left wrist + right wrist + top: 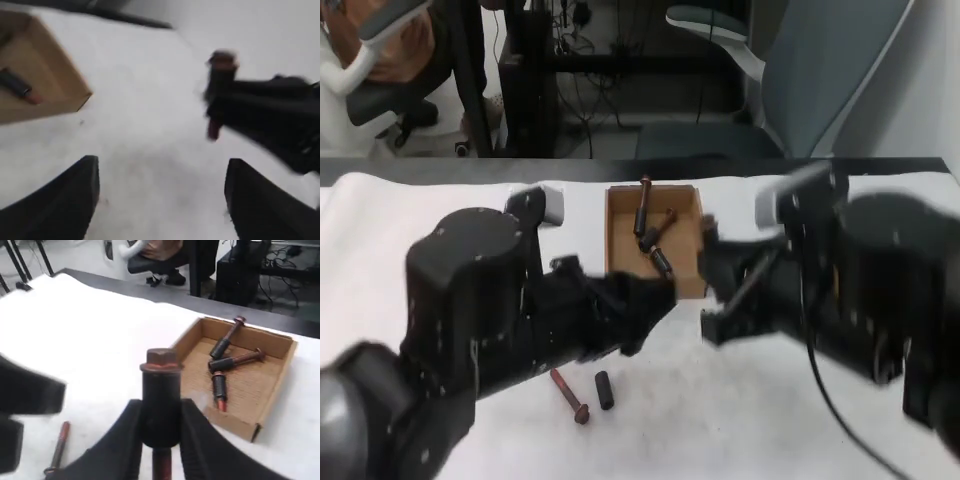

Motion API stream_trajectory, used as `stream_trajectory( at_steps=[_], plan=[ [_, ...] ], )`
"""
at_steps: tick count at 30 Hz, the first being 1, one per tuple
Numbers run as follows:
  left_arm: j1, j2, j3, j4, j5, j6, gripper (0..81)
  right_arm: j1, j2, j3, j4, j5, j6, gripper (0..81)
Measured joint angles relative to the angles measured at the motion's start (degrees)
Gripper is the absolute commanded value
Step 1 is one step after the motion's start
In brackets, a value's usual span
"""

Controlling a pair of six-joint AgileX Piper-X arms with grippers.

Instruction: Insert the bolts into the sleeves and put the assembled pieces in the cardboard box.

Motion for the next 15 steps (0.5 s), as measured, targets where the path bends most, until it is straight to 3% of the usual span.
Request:
stream_trajectory(
  at_steps=[4, 8, 15],
  plan=[
    [0.86, 0.89, -5.99, 19.47, -5.68, 1.83, 62.0, -3.21, 2.98, -9.24, 10.62, 0.55, -3.90, 0.4],
    [0.82, 4.39, -12.44, 28.80, -10.10, 2.55, 62.0, -5.19, 8.28, -17.79, 17.46, 0.55, -7.51, 0.4],
    [0.82, 12.75, -23.29, 41.73, -11.82, 2.55, 59.8, -7.98, 20.21, -32.51, 25.80, 0.55, -9.23, 0.4]
  ],
)
